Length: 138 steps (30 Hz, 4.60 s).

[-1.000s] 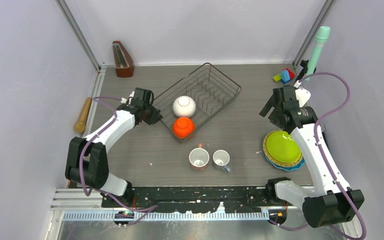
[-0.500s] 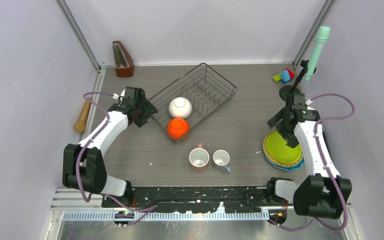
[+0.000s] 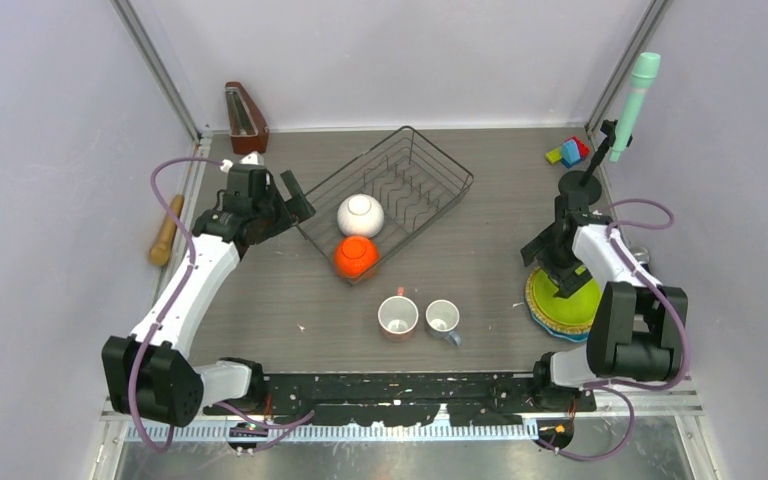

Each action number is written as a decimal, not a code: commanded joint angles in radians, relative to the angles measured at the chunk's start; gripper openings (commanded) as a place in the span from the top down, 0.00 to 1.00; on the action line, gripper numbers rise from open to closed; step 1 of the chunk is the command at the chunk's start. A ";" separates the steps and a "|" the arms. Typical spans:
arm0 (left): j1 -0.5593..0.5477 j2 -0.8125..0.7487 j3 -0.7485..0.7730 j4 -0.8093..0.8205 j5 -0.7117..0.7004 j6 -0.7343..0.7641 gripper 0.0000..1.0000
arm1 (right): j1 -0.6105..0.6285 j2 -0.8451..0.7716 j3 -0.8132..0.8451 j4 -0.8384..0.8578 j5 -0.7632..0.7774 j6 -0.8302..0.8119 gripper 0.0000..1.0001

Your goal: Load the mixed dishes into the dish rack

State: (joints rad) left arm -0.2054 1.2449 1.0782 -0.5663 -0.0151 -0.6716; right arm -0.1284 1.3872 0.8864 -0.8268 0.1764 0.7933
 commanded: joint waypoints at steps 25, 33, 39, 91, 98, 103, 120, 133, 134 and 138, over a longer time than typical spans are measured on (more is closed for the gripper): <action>-0.017 -0.019 0.054 -0.044 0.108 0.095 0.08 | 0.128 0.056 -0.031 0.211 -0.143 0.100 0.92; -0.119 0.001 0.066 -0.002 0.085 0.084 0.09 | 0.128 -0.049 0.052 0.083 -0.048 0.056 0.95; -0.243 0.024 0.102 0.037 0.037 0.113 0.09 | 0.128 -0.093 0.094 0.030 -0.048 0.037 1.00; -0.944 0.796 0.479 0.681 -0.001 0.403 0.45 | 0.128 -0.278 0.175 -0.110 -0.231 0.237 1.00; -0.944 0.829 0.542 0.630 0.002 0.390 0.95 | 0.128 -0.313 0.198 -0.130 -0.186 0.232 0.95; -0.944 0.783 0.556 0.601 -0.052 0.389 1.00 | 0.128 -0.337 0.262 -0.159 -0.066 0.193 0.56; -0.753 0.436 0.540 0.390 -0.285 0.646 1.00 | 0.128 -0.404 0.412 -0.152 0.234 0.043 0.31; -0.549 0.485 0.494 0.593 -0.504 1.053 1.00 | 0.128 -0.432 0.316 -0.053 0.110 0.011 0.33; -0.532 0.500 0.500 0.597 -0.487 1.063 1.00 | 0.128 -0.434 0.316 -0.047 0.102 0.011 0.33; -0.472 0.558 0.529 0.595 -0.425 1.083 1.00 | 0.128 -0.432 0.312 -0.040 0.081 0.010 0.34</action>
State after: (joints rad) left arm -0.7372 1.7634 1.5757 -0.0586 -0.4683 0.3355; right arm -0.0017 0.9749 1.1969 -0.9226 0.2829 0.8185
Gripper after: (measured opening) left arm 0.080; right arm 0.668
